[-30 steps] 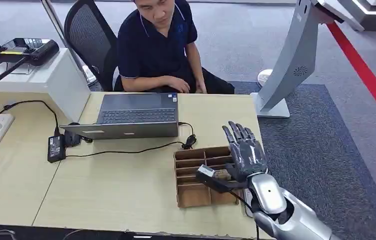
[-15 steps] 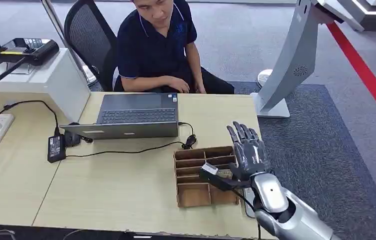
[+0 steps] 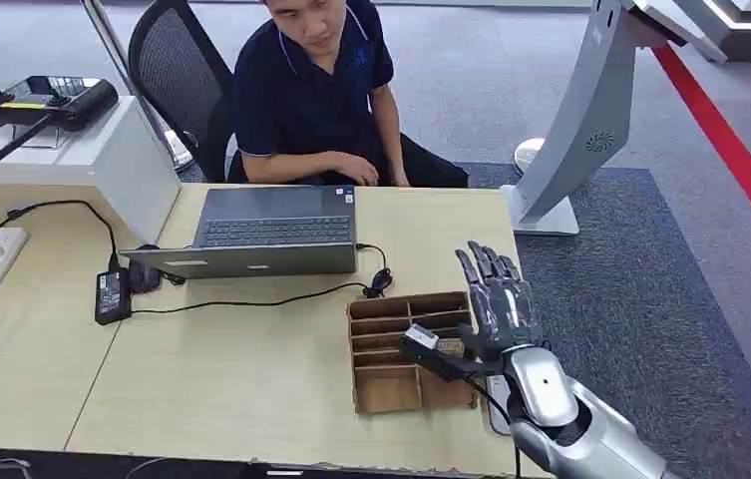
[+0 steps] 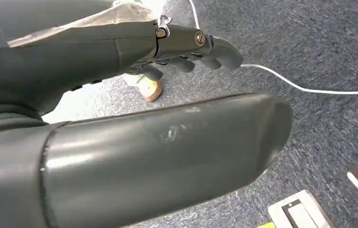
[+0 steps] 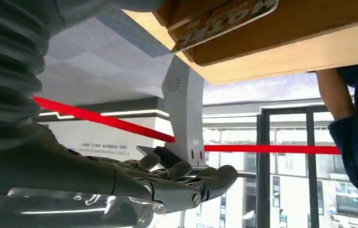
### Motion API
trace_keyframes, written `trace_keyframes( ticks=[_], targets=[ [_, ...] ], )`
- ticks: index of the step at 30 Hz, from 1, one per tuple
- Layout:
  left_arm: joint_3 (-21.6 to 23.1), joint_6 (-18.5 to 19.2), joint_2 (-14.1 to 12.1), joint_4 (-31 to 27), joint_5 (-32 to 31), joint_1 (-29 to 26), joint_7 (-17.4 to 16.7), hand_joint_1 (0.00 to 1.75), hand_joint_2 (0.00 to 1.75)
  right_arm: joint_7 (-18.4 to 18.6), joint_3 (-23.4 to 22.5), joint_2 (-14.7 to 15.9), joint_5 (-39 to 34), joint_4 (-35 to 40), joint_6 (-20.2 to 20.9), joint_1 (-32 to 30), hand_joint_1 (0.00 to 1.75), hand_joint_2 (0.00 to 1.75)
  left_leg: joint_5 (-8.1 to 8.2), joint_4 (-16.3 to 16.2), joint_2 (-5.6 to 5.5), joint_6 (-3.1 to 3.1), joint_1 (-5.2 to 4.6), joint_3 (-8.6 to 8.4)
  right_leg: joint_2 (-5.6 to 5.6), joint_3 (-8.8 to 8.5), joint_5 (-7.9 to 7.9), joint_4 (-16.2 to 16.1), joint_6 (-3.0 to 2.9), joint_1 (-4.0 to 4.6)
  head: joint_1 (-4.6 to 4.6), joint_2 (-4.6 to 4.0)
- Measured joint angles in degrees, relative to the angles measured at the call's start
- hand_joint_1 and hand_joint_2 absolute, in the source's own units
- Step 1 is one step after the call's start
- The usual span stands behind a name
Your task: Pass the card to the sensor for recognition and then transmit it.
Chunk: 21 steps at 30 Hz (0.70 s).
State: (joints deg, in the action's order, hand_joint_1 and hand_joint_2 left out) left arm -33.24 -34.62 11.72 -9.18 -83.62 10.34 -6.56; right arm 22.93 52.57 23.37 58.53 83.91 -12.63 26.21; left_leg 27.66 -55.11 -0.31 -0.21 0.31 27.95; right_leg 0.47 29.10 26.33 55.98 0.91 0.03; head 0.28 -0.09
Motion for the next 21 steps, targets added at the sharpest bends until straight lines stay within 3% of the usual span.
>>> trace_keyframes(
  ticks=[21],
  targets=[
    [0.0, 0.0, 0.0, 0.0, 0.6, 0.0, 0.3, 0.0, 0.0, -0.9, -0.8, 0.8, 0.9, 6.0, 1.1, 0.1, 0.0, 1.75, 0.0, 0.0, 0.0, 0.0, 0.0, 0.01, 0.0, 0.0, 0.0, 0.0, 0.0, 0.0, -0.02, 0.0]
  ],
)
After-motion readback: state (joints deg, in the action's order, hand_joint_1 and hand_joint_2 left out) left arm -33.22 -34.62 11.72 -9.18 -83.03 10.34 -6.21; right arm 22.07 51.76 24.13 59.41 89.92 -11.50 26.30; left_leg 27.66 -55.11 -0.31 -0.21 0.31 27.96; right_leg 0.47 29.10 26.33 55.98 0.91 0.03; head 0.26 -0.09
